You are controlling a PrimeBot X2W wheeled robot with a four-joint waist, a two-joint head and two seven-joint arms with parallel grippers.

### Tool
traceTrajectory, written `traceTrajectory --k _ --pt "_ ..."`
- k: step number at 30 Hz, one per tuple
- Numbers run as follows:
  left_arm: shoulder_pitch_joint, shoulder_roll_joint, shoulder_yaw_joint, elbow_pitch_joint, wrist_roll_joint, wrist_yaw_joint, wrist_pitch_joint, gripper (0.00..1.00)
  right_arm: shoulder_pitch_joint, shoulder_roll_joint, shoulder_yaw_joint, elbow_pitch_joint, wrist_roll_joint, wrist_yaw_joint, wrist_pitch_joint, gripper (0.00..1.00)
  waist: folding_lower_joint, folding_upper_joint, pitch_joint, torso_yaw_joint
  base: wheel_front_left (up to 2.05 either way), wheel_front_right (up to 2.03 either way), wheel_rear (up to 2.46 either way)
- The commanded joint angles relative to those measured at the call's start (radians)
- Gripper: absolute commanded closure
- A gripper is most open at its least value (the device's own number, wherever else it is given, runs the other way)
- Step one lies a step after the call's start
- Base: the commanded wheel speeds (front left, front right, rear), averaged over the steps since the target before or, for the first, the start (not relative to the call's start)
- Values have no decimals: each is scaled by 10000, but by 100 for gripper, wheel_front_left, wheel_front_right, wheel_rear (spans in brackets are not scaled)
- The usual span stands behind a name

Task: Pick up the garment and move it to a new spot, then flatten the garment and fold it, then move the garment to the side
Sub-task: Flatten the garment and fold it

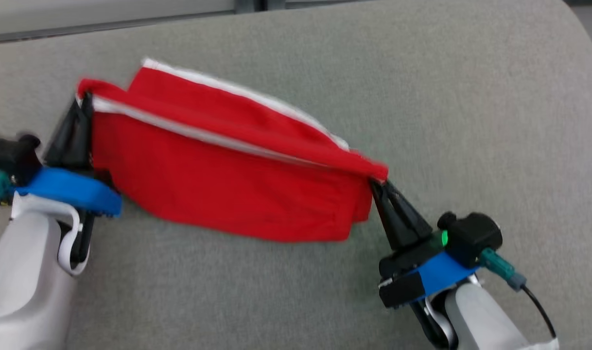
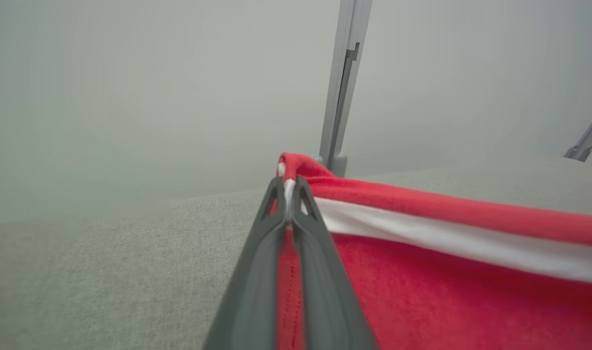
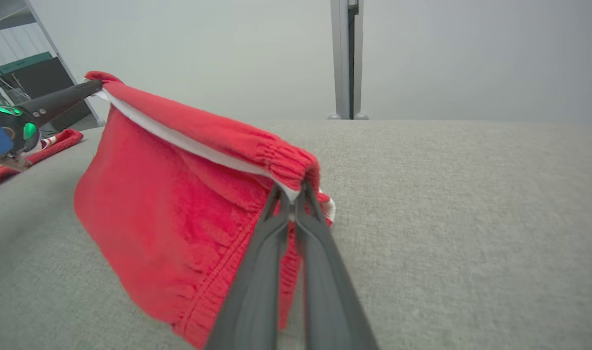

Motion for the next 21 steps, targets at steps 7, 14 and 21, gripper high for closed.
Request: traceTrajectory --k 7,14,21 --pt "-1837 597 -163 994 0 30 0 100 -1145 -76 373 -526 902 -3 -7 100 -7 -4 1611 -358 0 0 0" --pt "-2636 650 -573 1270 145 30 1 100 -1536 -66 308 -749 1219 -3 -9 100 -7 -4 2038 -559 0 0 0" --pt "-2855 591 -1152 1582 108 27 3 100 -1780 -63 605 -479 1418 -1 -7 100 -7 -4 2176 -728 0 0 0"
